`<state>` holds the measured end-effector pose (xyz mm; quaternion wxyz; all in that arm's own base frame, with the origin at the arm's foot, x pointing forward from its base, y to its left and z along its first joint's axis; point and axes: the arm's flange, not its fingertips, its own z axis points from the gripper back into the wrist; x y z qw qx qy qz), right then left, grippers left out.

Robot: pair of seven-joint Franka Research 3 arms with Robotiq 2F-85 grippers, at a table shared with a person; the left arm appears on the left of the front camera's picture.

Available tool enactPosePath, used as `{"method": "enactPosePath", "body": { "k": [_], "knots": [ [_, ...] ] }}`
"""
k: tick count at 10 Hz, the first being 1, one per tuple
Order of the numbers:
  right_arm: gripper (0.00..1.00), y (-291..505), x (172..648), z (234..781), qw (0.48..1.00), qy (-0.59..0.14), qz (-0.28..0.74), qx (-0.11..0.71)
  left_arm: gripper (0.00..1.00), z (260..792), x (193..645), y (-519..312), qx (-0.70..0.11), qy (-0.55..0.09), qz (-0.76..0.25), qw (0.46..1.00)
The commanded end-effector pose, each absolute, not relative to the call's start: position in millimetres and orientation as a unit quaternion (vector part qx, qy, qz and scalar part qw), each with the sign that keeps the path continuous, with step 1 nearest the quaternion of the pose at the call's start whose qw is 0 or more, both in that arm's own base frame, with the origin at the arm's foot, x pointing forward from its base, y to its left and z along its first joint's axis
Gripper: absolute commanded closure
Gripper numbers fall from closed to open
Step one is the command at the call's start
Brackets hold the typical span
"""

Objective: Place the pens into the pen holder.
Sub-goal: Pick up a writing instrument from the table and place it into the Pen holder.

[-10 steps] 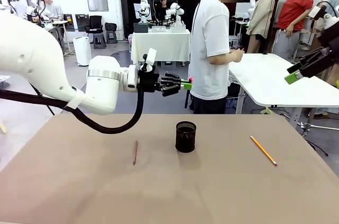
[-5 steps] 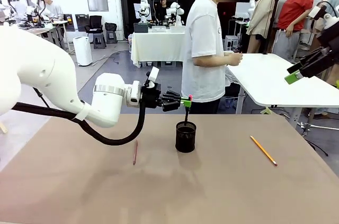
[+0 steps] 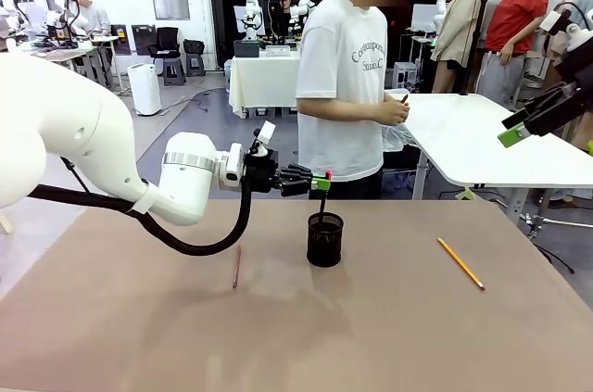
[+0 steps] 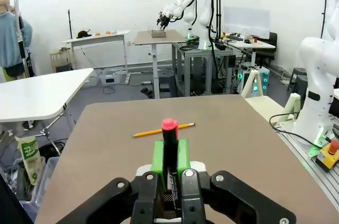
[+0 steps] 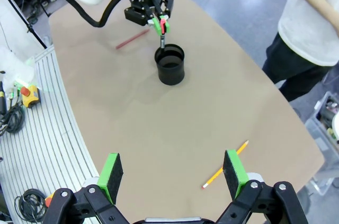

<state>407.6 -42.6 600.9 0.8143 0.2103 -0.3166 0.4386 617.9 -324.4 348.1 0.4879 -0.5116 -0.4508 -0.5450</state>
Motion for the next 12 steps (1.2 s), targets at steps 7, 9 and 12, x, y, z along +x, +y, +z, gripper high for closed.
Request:
{"method": "enactPosePath", "body": {
  "k": [7, 9, 12],
  "knots": [
    [0.00, -42.2, 408.1, 600.9, 0.810, -0.322, 0.440, 0.216, 0.00, 350.1, 623.8, -319.6, -0.526, -0.435, -0.546, 0.485],
    [0.00, -42.2, 408.1, 600.9, 0.810, -0.322, 0.440, 0.216, 0.00, 373.8, 609.6, -296.9, -0.505, -0.394, -0.572, 0.513],
    [0.00, -42.2, 408.1, 600.9, 0.810, -0.322, 0.440, 0.216, 0.00, 415.6, 588.7, -257.1, -0.447, -0.401, -0.574, 0.557]
  ]
}}
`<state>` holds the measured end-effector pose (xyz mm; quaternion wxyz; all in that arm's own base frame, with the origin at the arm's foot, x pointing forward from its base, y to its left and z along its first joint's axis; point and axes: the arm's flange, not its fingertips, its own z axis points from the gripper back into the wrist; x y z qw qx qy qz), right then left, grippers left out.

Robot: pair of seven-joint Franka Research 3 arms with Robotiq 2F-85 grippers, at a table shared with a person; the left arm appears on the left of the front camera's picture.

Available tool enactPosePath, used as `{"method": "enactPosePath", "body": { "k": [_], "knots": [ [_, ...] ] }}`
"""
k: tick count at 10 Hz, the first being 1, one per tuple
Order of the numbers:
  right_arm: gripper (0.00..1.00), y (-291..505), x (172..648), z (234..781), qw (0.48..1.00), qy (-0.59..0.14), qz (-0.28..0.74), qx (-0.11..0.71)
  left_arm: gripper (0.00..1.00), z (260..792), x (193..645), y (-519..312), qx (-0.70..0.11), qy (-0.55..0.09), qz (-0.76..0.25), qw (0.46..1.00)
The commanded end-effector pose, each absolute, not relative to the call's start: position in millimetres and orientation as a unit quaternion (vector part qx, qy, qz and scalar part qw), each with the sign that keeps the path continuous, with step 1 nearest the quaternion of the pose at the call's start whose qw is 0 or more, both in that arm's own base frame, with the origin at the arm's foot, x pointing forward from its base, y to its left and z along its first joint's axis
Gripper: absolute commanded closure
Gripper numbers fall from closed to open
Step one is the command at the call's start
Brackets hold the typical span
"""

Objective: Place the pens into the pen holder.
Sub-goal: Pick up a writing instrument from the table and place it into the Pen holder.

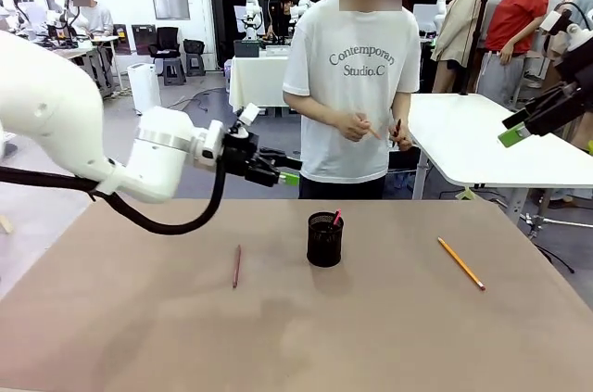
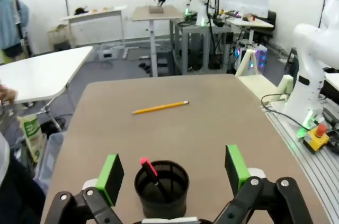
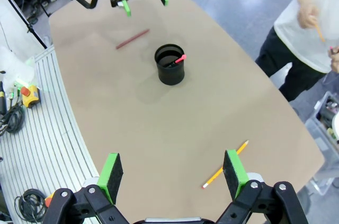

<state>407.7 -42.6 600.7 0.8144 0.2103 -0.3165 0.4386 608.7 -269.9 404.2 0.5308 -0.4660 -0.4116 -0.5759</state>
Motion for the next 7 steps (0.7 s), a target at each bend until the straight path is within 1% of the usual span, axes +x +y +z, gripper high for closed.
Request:
{"method": "enactPosePath", "body": {
  "k": [1, 3, 4, 5, 6, 7],
  "knots": [
    [0.00, -42.2, 408.1, 600.9, 0.810, -0.322, 0.440, 0.216, 0.00, 431.3, 579.8, -241.8, -0.425, -0.397, -0.582, 0.568],
    [0.00, -42.2, 408.1, 600.9, 0.810, -0.322, 0.440, 0.216, 0.00, 460.2, 556.7, -219.3, -0.363, -0.386, -0.585, 0.614],
    [0.00, -42.2, 408.1, 600.9, 0.810, -0.322, 0.440, 0.216, 0.00, 470.3, 547.5, -210.2, -0.329, -0.387, -0.559, 0.656],
    [0.00, -42.2, 408.1, 600.9, 0.810, -0.322, 0.440, 0.216, 0.00, 483.3, 542.2, -193.6, -0.296, -0.388, -0.562, 0.668],
    [0.00, -42.2, 408.1, 600.9, 0.810, -0.322, 0.440, 0.216, 0.00, 497.0, 531.9, -178.9, -0.269, -0.364, -0.563, 0.692],
    [0.00, -42.2, 408.1, 600.9, 0.810, -0.322, 0.440, 0.216, 0.00, 507.4, 524.6, -167.2, -0.244, -0.354, -0.557, 0.710]
  ]
}}
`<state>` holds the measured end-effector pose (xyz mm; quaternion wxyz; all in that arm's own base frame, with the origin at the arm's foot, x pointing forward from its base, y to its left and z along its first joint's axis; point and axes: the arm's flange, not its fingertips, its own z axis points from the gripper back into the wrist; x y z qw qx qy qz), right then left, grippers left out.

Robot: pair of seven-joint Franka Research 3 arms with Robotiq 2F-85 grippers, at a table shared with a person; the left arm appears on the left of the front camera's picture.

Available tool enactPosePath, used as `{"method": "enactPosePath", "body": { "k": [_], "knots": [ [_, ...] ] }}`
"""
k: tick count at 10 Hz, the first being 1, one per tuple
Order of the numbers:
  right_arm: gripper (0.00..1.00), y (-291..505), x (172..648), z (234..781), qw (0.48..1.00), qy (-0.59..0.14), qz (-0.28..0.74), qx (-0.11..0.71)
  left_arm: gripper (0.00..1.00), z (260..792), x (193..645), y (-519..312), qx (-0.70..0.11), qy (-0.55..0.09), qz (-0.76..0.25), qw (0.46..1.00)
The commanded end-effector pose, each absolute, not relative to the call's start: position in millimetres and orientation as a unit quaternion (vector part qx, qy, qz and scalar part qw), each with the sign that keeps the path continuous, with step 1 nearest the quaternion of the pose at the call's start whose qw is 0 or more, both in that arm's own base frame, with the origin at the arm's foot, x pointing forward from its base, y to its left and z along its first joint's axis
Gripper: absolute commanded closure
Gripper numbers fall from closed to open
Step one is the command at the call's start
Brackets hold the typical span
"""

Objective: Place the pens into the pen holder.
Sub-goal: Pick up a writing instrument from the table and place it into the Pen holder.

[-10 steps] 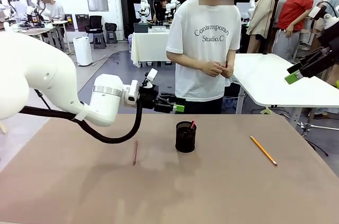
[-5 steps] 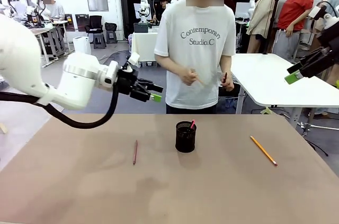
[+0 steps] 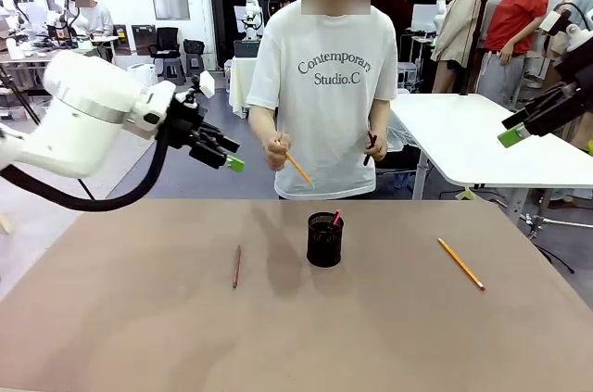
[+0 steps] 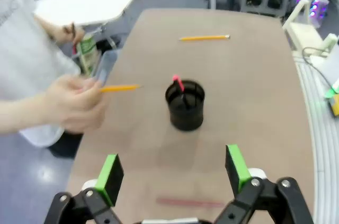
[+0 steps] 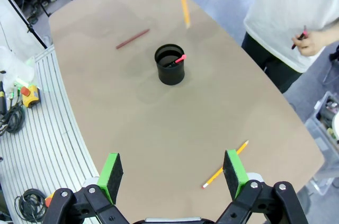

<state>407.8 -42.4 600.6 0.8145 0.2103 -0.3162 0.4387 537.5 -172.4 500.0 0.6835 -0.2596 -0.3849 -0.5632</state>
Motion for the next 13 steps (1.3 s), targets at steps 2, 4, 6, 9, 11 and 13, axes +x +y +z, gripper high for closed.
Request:
{"method": "enactPosePath", "body": {
  "k": [2, 4, 6, 9, 11, 13],
  "knots": [
    [0.00, -42.2, 408.1, 600.9, 0.810, -0.322, 0.440, 0.216, 0.00, 524.9, 511.0, -150.6, -0.192, -0.352, -0.512, 0.760],
    [0.00, -42.2, 408.1, 600.9, 0.810, -0.322, 0.440, 0.216, 0.00, 544.0, 501.5, -130.4, -0.154, -0.354, -0.484, 0.786],
    [0.00, -42.2, 408.1, 600.9, 0.810, -0.322, 0.440, 0.216, 0.00, 556.2, 495.2, -105.7, -0.129, -0.386, -0.472, 0.782],
    [0.00, -42.2, 408.1, 600.9, 0.810, -0.322, 0.440, 0.216, 0.00, 563.9, 482.1, -73.3, -0.185, -0.402, -0.500, 0.744],
    [0.00, -42.2, 408.1, 600.9, 0.810, -0.322, 0.440, 0.216, 0.00, 574.4, 468.5, -58.3, -0.213, -0.400, -0.506, 0.734],
    [0.00, -42.2, 408.1, 600.9, 0.810, -0.322, 0.440, 0.216, 0.00, 581.7, 458.4, -51.7, -0.232, -0.399, -0.513, 0.724]
  ]
}}
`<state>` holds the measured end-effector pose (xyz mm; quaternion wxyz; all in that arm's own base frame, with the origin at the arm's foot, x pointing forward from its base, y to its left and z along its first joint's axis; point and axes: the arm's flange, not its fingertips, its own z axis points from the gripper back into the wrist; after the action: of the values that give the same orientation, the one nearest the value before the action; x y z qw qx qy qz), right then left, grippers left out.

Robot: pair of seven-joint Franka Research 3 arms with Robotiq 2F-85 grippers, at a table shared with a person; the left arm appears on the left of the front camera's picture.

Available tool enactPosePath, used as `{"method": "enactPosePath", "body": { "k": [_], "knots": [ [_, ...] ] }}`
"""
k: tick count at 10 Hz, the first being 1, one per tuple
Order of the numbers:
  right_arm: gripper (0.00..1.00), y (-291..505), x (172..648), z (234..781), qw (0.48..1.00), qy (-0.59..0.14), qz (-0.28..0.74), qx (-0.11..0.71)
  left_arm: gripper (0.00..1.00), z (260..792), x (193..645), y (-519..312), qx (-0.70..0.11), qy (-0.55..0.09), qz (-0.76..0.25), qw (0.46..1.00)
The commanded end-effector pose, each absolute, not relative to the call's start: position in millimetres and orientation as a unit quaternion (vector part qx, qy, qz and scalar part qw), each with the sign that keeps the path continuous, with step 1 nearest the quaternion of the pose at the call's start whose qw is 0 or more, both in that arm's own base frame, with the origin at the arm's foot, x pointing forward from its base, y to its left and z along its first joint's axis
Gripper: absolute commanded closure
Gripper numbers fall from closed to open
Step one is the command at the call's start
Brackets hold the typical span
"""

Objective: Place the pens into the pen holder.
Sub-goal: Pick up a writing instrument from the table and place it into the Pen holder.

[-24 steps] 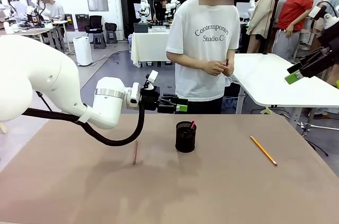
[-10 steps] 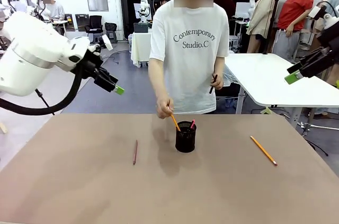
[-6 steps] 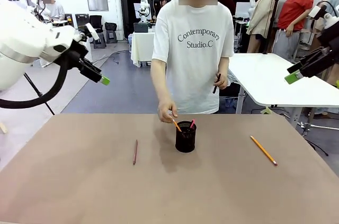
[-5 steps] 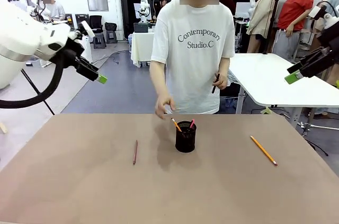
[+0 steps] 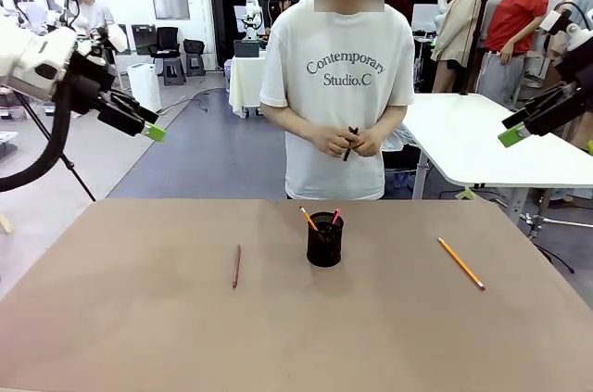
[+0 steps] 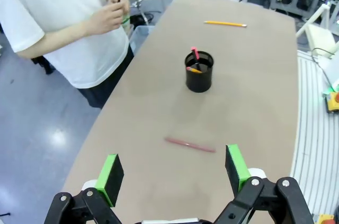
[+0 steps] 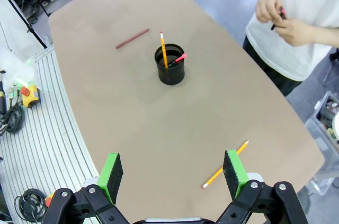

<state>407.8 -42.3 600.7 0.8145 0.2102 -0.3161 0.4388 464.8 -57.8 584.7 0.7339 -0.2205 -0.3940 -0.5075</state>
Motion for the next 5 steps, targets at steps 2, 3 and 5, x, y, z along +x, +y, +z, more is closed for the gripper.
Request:
{"method": "enactPosePath", "body": {
  "k": [2, 3, 5],
  "knots": [
    [0.00, -42.2, 408.1, 600.9, 0.810, -0.322, 0.440, 0.216, 0.00, 588.9, 455.8, -44.6, -0.247, -0.394, -0.522, 0.716],
    [0.00, -42.2, 408.1, 600.9, 0.810, -0.322, 0.440, 0.216, 0.00, 587.9, 454.5, -45.6, -0.254, -0.396, -0.523, 0.711],
    [0.00, -42.2, 408.1, 600.9, 0.810, -0.322, 0.440, 0.216, 0.00, 588.9, 446.6, -46.9, -0.258, -0.390, -0.522, 0.713]
  ]
}}
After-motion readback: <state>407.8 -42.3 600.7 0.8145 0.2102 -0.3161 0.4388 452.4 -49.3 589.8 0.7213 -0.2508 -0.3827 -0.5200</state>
